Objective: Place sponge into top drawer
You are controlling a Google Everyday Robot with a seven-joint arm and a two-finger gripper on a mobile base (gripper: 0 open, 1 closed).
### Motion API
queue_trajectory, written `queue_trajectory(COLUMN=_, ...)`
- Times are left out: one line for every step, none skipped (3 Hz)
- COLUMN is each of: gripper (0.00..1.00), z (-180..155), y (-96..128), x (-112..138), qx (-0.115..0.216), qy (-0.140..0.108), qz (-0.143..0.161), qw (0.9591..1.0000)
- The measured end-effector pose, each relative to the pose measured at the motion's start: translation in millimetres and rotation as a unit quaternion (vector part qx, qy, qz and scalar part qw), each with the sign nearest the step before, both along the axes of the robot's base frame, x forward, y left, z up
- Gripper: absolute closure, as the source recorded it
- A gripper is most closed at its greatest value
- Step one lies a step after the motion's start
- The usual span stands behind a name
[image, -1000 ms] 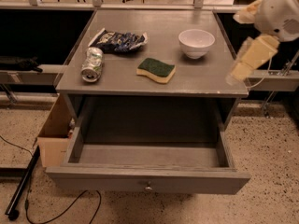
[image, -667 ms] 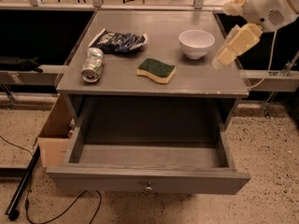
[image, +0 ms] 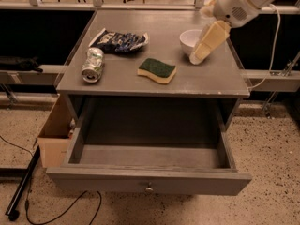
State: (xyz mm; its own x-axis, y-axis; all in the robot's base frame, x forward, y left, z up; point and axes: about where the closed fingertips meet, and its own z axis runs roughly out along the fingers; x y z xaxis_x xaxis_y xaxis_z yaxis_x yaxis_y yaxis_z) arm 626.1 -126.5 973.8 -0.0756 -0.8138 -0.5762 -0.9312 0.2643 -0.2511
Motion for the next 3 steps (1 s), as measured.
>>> queue_trajectory(gripper=0.00, z=-26, y=13, x=29, qx=-0.054, qy=0.025, qz=-0.010, qw=0.9982)
queue_trajectory(gripper=0.00, z=-26, y=13, x=28, qx=-0.052, qy=0.025, qz=-0.009, qw=0.9983)
queue_trajectory(gripper=0.00, z=-41, y=22, x=30, qx=-0.033, qy=0.027, qz=-0.007, qw=0.9991)
